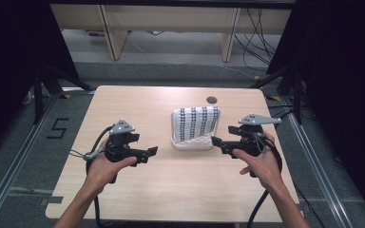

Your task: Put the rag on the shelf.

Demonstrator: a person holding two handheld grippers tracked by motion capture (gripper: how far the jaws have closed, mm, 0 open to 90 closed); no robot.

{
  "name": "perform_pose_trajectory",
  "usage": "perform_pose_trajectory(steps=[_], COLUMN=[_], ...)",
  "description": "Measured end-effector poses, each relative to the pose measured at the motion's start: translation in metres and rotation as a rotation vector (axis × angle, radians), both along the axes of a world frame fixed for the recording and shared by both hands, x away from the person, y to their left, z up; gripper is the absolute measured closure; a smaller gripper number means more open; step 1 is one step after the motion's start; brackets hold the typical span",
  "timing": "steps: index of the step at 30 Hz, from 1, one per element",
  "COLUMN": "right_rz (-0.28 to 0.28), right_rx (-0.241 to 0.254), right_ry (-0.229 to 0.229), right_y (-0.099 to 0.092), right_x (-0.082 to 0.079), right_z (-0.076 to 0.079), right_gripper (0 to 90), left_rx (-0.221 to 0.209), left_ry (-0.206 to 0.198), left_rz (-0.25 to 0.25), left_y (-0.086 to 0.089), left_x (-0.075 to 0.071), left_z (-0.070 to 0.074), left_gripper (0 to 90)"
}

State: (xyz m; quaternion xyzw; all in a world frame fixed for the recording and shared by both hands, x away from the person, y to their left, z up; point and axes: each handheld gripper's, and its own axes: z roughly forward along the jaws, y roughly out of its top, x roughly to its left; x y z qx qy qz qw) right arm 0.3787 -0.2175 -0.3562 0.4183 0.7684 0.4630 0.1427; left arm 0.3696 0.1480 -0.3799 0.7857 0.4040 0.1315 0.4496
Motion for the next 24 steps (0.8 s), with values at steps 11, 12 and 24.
perform_pose_trajectory(steps=[11,12,24], right_rz=[0.013,0.026,0.04], right_rx=[0.013,0.012,-0.009], right_ry=[0.002,-0.002,0.034], right_y=[0.003,0.003,-0.002], right_x=[-0.012,-0.012,-0.032], right_z=[-0.011,-0.012,-0.039], right_gripper=[18.8,18.8,18.3], left_rx=[0.012,0.012,-0.02], left_ry=[-0.002,-0.002,-0.019], left_rz=[-0.027,-0.027,-0.002], left_y=[0.005,0.005,0.015], left_x=[-0.019,-0.019,-0.037], left_z=[-0.022,-0.022,-0.041], left_gripper=[15.2,15.2,15.3])
